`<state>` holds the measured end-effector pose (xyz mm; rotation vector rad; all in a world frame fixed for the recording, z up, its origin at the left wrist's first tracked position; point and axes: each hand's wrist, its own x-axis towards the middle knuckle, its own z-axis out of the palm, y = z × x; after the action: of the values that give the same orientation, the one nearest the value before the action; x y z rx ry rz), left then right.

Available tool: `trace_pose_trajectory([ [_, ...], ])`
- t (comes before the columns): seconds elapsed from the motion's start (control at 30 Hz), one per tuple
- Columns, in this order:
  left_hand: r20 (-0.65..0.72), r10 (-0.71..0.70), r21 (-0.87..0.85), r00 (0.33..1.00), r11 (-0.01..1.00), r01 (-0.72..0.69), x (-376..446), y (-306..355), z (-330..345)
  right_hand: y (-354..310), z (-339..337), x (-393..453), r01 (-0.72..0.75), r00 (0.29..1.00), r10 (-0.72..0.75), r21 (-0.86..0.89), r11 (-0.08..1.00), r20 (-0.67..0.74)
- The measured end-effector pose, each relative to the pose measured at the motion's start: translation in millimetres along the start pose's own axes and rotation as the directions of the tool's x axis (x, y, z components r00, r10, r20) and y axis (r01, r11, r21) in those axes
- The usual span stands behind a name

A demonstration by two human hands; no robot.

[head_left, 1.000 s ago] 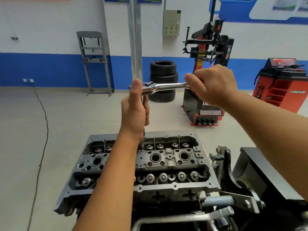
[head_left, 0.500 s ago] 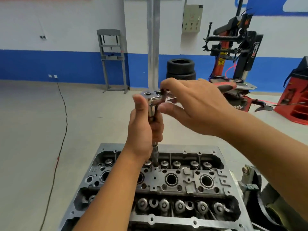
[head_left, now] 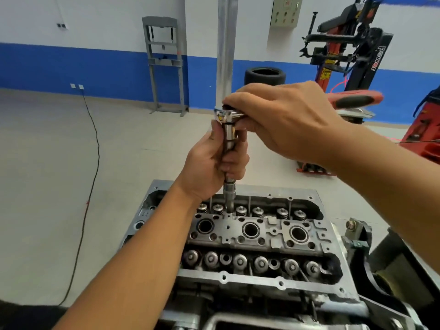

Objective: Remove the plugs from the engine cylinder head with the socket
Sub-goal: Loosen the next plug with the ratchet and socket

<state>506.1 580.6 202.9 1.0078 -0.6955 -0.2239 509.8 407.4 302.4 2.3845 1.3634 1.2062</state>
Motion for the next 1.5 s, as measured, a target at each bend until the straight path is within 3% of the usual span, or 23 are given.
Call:
trace_pose_trajectory([
  [0.2, 0.062, 0.003, -0.086, 0.998, 0.996, 0.002, 0.7, -2.4, -4.5, -19.5, 9.0, -2.4, -0.158, 0.973, 0.165, 0.053, 0.986, -0.160],
  [0.37, 0.102, -0.009, -0.107, 0.995, 0.994, 0.020, 2.1, -1.3, -8.3, -19.4, 10.8, -0.2, -0.189, 0.967, 0.193, 0.035, 0.981, -0.168],
  [0.47, 0.115, -0.016, -0.104, 0.993, 0.994, 0.028, 2.5, -2.3, -8.4, -21.3, 14.3, 0.5, -0.213, 0.941, 0.217, 0.044, 0.976, -0.260],
  [0.5, 0.117, -0.007, -0.098, 0.993, 0.995, 0.019, 1.9, -2.7, -8.7, -13.3, 15.1, 3.6, -0.265, 0.908, 0.273, 0.070, 0.962, -0.318],
  [0.57, 0.111, 0.030, -0.076, 0.993, 0.997, -0.022, 0.6, -3.6, -10.2, 20.9, 9.6, 14.9, -0.495, 0.768, 0.530, 0.191, 0.848, -0.360],
  [0.63, 0.105, 0.064, -0.066, 0.992, 0.996, -0.058, -1.7, -4.0, -12.4, 59.0, 1.5, 20.0, -0.702, 0.641, 0.749, 0.266, 0.661, -0.169],
  [0.67, 0.104, 0.078, -0.063, 0.991, 0.995, -0.072, -2.0, -3.9, -13.5, 66.9, -0.2, 16.5, -0.755, 0.616, 0.786, 0.241, 0.610, -0.058],
  [0.73, 0.106, 0.098, -0.051, 0.990, 0.994, -0.093, -2.6, -4.6, -14.9, 55.1, -2.0, -5.1, -0.680, 0.733, 0.673, 0.148, 0.718, 0.104],
  [0.8, 0.100, 0.116, -0.023, 0.988, 0.993, -0.115, -2.1, -5.1, -14.9, 11.6, 4.0, -35.7, -0.512, 0.847, 0.457, 0.184, 0.839, 0.272],
  [0.87, 0.067, 0.147, 0.013, 0.987, 0.989, -0.148, -3.8, -6.4, -13.9, -33.1, 17.1, -64.9, -0.508, 0.818, 0.350, 0.287, 0.812, 0.455],
  [0.93, 0.033, 0.159, 0.071, 0.987, 0.984, -0.161, -4.6, -6.3, -10.8, -63.6, 31.6, -82.1, -0.543, 0.789, 0.326, 0.341, 0.767, 0.521],
  [1.03, 0.042, 0.115, 0.208, 0.993, 0.971, -0.121, -2.7, 1.8, -9.5, -97.1, 41.1, -90.5, -0.493, 0.818, 0.289, 0.345, 0.799, 0.498],
  [1.17, 0.135, 0.017, 0.440, 0.991, 0.895, -0.075, 2.6, 28.5, -20.6, -122.2, 44.2, -93.0, -0.378, 0.907, 0.265, 0.351, 0.857, 0.328],
  [1.27, 0.197, -0.016, 0.492, 0.980, 0.866, -0.085, 8.7, 41.8, -31.7, -132.2, 47.2, -102.5, -0.332, 0.941, 0.286, 0.331, 0.883, 0.182],
  [1.37, 0.205, 0.023, 0.423, 0.979, 0.899, -0.110, 11.7, 33.7, -36.2, -133.1, 49.9, -108.7, -0.241, 0.969, 0.210, 0.318, 0.917, 0.128],
  [1.5, 0.190, 0.099, 0.112, 0.977, 0.986, -0.121, 10.9, 8.0, -36.9, -122.8, 47.4, -105.9, -0.203, 0.969, 0.098, 0.509, 0.837, 0.225],
])
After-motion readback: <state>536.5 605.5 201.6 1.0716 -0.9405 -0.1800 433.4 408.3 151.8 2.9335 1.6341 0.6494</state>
